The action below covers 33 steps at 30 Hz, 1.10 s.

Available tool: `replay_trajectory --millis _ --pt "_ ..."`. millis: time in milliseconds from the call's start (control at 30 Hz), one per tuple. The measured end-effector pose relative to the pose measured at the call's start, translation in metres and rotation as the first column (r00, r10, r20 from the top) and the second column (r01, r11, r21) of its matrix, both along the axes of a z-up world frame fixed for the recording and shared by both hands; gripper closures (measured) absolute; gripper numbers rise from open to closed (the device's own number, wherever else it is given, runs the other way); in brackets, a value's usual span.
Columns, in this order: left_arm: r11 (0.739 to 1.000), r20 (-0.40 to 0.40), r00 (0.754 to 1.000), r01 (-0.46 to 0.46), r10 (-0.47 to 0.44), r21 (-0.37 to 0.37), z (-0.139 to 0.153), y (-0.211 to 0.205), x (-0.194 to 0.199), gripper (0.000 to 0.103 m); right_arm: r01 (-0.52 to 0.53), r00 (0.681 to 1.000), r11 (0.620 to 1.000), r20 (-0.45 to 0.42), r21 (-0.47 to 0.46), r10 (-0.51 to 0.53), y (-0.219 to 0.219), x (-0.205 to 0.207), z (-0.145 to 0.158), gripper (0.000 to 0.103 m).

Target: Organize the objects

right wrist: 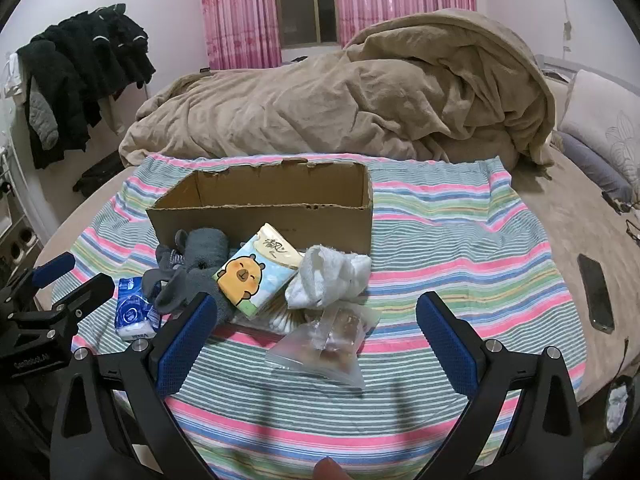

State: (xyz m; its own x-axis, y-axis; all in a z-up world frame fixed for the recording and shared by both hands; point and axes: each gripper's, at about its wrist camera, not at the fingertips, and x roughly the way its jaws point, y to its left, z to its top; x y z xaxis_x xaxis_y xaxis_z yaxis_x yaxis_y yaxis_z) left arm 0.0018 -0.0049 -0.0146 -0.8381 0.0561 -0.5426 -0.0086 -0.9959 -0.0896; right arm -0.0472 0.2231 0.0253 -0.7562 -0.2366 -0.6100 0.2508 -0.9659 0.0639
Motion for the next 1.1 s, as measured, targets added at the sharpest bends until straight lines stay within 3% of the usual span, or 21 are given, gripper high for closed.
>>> replay_trajectory --millis 1100 --pt "1.0 0.001 1.0 0.006 -0.006 -0.001 0.0005 0.0013 0.0009 0.001 0.013 1.0 1.0 0.009 -0.007 -0.012 0.0036 -0.003 0.0 0.001"
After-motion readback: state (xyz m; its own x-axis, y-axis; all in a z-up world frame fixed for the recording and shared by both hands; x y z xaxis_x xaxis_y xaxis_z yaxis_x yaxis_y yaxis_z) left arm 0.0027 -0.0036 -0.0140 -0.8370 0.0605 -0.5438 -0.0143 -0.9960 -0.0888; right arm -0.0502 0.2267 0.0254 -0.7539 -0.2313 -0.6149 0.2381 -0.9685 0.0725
